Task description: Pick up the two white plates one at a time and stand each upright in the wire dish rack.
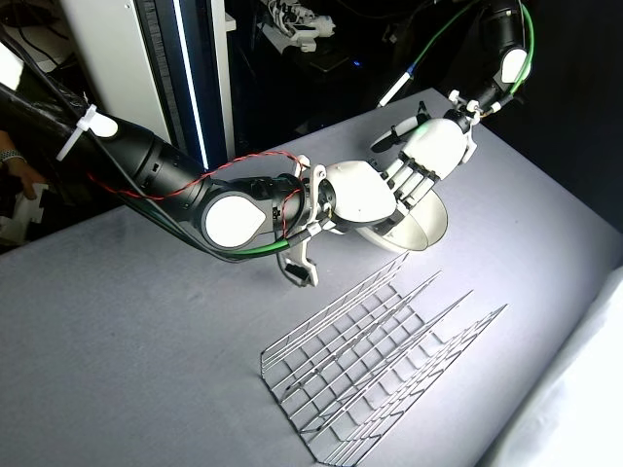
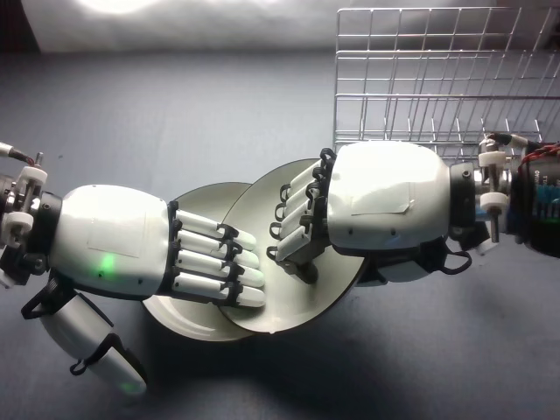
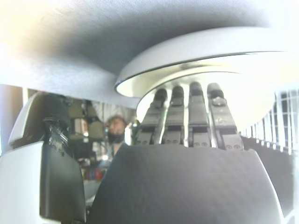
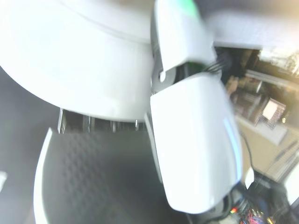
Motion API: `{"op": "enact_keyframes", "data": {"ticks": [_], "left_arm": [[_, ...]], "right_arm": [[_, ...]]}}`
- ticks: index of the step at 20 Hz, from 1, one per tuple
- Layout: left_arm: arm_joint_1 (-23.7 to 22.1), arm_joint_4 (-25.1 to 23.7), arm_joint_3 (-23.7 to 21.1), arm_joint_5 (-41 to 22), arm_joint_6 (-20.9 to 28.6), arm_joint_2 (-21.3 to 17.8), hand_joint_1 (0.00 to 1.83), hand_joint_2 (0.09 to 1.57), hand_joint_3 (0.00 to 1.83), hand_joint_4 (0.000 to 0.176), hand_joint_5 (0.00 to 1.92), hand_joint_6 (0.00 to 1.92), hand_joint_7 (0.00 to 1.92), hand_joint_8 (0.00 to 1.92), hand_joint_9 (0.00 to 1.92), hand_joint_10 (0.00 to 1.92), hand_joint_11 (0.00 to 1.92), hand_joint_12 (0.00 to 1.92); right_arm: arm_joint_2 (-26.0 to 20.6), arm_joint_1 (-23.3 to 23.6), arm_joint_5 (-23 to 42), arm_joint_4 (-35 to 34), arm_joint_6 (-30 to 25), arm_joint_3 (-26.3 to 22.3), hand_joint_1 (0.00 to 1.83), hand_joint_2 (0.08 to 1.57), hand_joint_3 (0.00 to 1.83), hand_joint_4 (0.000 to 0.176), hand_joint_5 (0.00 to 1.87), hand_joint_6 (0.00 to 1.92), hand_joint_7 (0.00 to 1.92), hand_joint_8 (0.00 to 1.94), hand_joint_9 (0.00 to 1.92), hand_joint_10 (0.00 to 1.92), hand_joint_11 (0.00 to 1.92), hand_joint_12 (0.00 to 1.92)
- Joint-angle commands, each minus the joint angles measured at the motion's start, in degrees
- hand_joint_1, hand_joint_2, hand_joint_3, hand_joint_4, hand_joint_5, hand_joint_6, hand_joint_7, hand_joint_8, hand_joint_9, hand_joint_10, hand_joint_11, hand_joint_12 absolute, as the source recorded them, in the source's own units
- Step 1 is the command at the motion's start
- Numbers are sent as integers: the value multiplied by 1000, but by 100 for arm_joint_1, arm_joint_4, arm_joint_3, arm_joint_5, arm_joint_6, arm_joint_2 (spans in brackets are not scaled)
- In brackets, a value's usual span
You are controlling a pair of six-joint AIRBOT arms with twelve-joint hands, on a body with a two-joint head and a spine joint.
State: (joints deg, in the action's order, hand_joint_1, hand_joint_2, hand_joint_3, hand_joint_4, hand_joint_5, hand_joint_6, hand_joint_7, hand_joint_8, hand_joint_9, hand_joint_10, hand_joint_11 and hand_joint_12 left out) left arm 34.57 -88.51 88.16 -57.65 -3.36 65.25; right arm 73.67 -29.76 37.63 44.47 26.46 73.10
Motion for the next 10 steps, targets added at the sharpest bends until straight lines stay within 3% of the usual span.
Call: {"op": "enact_keyframes", "data": {"ticks": [1, 5, 10], "left_arm": [[7, 101, -22, -102, -13, 74, 0, 1099, 0, 0, 21, 8, 0, 0, 0, 0, 0, 0], [-29, 311, -77, -146, 56, -71, 0, 1102, 0, 0, 7, 1, 0, 0, 0, 0, 3, 1], [-175, 648, -306, -195, 307, -571, 0, 1120, 6, 0, 18, 6, 0, 0, 0, 0, 10, 4]], "right_arm": [[8, -5, 33, -158, -97, 15, 1372, 1136, 1, 0, 772, 1110, 977, 995, 955, 1217, 932, 1241], [4, -7, 52, -158, -90, 14, 1376, 1127, 1, 0, 780, 1122, 998, 940, 974, 1182, 931, 1220], [4, -5, 182, -158, -86, 12, 1372, 1140, 1, 0, 754, 1171, 958, 994, 963, 1200, 935, 1257]]}}
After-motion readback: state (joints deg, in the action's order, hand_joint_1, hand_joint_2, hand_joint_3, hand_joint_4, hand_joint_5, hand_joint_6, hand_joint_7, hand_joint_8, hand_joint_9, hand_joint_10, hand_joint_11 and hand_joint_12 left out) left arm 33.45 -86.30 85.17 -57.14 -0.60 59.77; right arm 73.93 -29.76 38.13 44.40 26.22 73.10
